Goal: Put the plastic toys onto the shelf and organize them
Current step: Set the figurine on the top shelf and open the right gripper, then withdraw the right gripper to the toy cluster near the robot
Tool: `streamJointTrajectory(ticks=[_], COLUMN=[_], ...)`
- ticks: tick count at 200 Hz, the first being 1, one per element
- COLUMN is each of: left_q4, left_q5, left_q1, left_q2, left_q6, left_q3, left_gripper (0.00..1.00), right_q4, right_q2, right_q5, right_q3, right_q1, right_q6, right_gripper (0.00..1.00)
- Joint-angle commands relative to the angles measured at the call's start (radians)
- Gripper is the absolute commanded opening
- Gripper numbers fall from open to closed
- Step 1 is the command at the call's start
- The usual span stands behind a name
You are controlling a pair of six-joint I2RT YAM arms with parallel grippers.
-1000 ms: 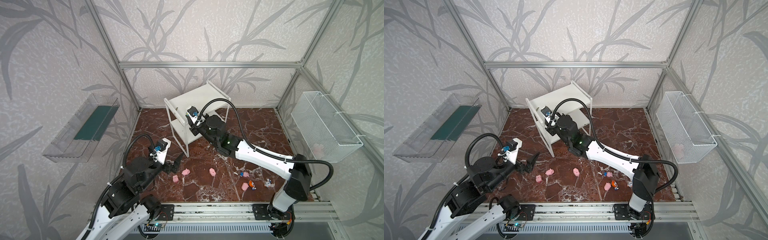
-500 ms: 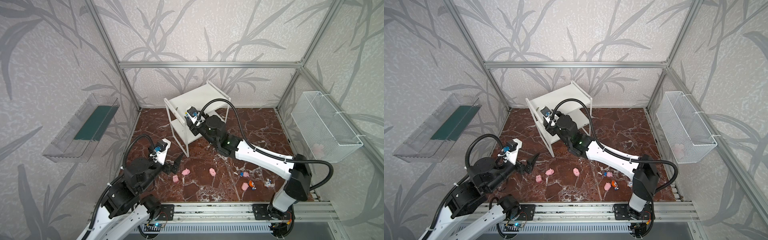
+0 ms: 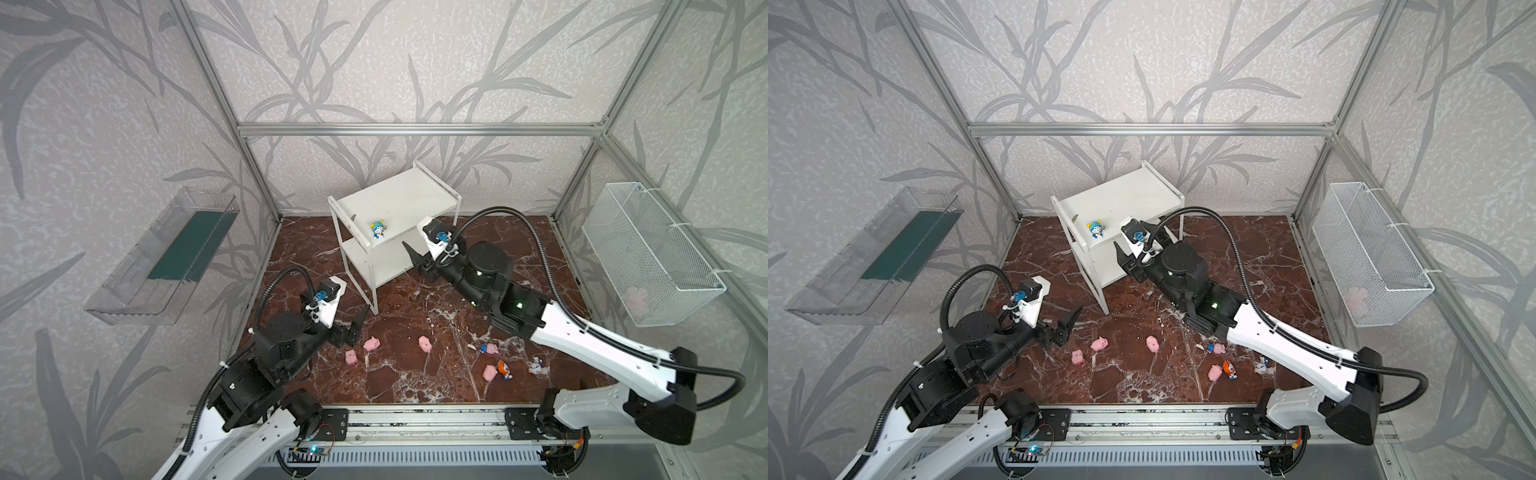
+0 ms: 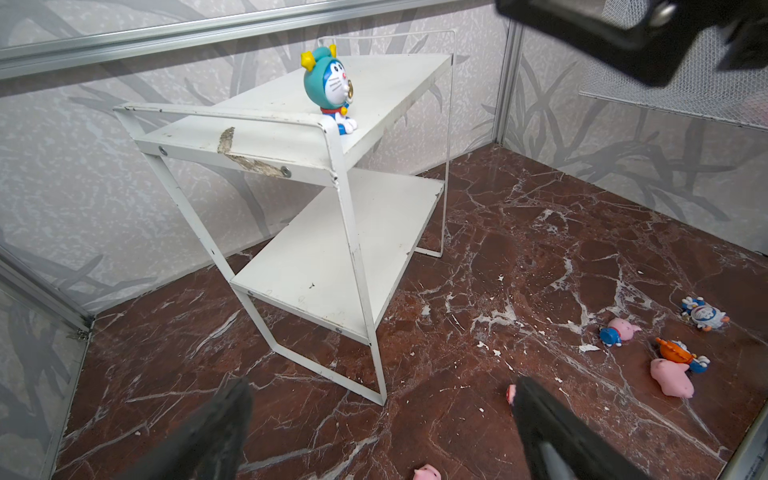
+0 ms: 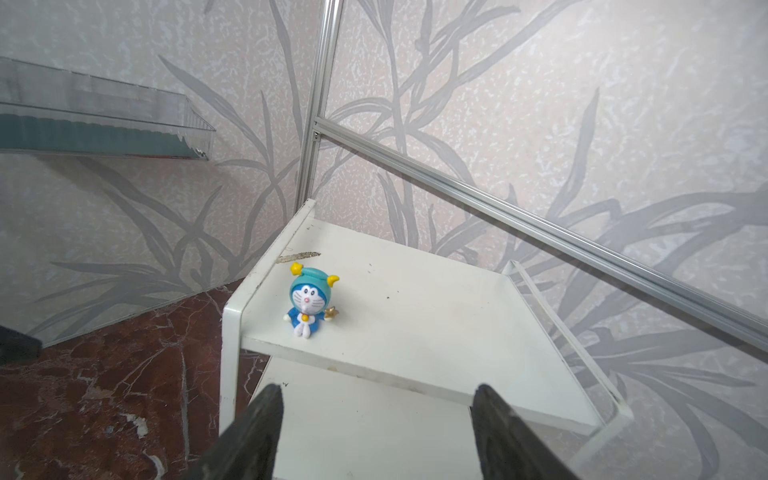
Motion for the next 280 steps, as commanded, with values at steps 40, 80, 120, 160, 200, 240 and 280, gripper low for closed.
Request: streamJointTrajectory(ticks=[40, 80, 120, 160, 200, 240, 280], left_q4=[-0.001, -0.007, -0.018, -0.021, -0.029, -0.028, -0.031], left_q5=[0.114, 0.156, 0.159, 0.161, 0.165, 0.165, 0.169], left_q1=[-0.002, -0.004, -0.004, -0.005, -0.004, -0.005, -0.005], left_q2=[0.051, 0.080, 0.085, 0.085, 0.094, 0.090, 0.098], left_q6=[0.026, 0.022, 0.026, 0.029, 0.029, 0.029, 0.027], left_q3=[-0.021, -0.022, -0.023, -0.028, -0.027, -0.027, -0.025], left_gripper=[0.99, 0.99, 0.99, 0.99, 0.99, 0.99, 0.99], right_q4=[-0.591, -0.915, -0.891, -0.780, -0.686, -0.622, -0.552], right_q2=[-0.267, -0.310, -0.320, -0.307, -0.326, -0.334, -0.334], right_q5=[0.155, 0.157, -0.001, -0.175, -0.354, -0.462, -0.538], right_q3=[-0.165, -0.305, -0.493, -0.613, -0.709, -0.783, -0.839], right_q1=[0.003, -0.004, -0.046, -0.187, -0.379, -0.503, -0.580], right_q6=[0.343, 0.694, 0.908, 0.957, 0.920, 0.937, 0.965], right_gripper=[0.74, 0.74, 0.73, 0.70, 0.47, 0.35, 0.33])
